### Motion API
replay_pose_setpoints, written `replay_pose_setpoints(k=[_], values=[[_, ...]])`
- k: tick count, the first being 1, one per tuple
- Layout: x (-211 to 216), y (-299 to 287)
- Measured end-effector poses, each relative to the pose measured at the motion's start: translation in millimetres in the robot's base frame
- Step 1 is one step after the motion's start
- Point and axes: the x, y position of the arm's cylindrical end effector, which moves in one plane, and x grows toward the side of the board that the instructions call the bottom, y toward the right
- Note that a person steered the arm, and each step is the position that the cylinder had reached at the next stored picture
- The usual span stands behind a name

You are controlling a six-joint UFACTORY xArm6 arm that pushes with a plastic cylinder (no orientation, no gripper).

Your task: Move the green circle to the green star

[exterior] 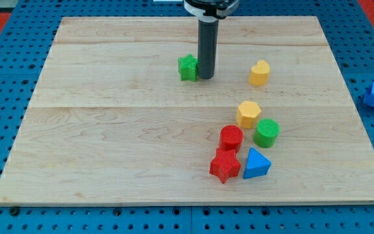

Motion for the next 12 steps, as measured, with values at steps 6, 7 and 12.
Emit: replay_pose_setpoints(k=[6, 7, 12], values=[[129, 186], [152, 148], [134, -56]])
